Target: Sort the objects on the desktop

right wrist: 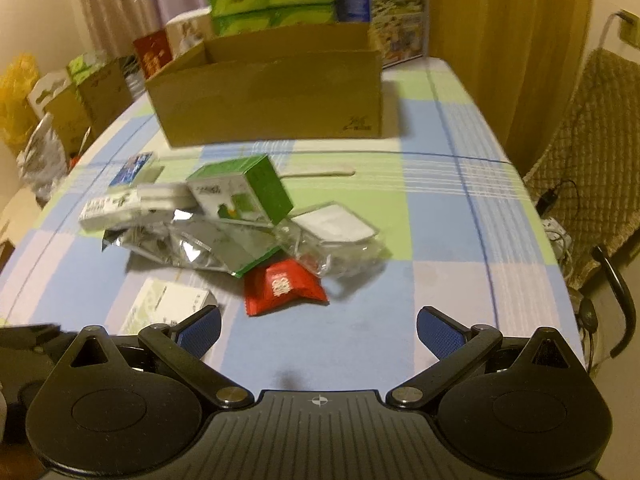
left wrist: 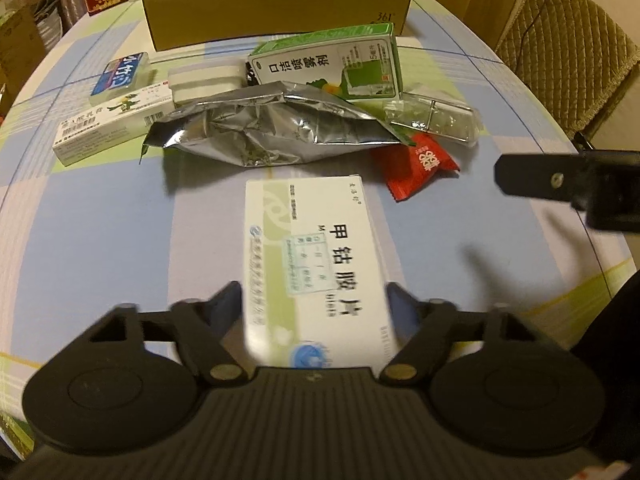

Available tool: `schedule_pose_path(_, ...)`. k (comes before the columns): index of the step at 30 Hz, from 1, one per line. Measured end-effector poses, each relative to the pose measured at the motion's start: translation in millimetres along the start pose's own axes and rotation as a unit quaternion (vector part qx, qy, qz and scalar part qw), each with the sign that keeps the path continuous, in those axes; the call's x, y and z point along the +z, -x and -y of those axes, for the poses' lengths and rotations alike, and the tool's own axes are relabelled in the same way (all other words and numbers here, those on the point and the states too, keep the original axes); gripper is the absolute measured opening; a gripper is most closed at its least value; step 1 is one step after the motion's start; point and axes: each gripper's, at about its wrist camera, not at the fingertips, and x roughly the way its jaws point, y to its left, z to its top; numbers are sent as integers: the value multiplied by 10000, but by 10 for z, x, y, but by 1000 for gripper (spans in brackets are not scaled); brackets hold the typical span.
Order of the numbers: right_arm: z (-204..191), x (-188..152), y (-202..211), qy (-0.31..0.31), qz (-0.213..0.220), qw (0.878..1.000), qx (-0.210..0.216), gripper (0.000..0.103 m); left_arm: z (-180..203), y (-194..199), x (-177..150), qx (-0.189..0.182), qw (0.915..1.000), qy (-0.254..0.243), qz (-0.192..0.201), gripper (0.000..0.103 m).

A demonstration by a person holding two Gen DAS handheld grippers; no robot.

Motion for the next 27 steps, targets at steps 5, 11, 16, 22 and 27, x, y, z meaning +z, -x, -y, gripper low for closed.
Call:
schedule_pose_path(5, -63, 29, -124, 139, -132, 9998, 72, 101, -158, 19, 54, 70, 9999, 22, 92, 68)
schedule_pose_path(11, -173, 83, -352, 409, -301, 9985, 179, 101, -429, 34, 82, 200, 9995, 214, 152, 68)
schedule_pose_path(16, -212, 120, -575, 469, -422, 9976, 302, 101, -547, 15, 62, 191, 9991, 345, 132, 68)
schedule_pose_path(22, -163, 116, -818, 391, -555, 9973, 273, 98, -585, 5, 62, 118, 9990, 377, 201, 68)
schedule_pose_path(27, -174, 99, -932, 447, -472, 9975, 290, 87, -610, -18, 66, 84, 9989, 372, 275, 69)
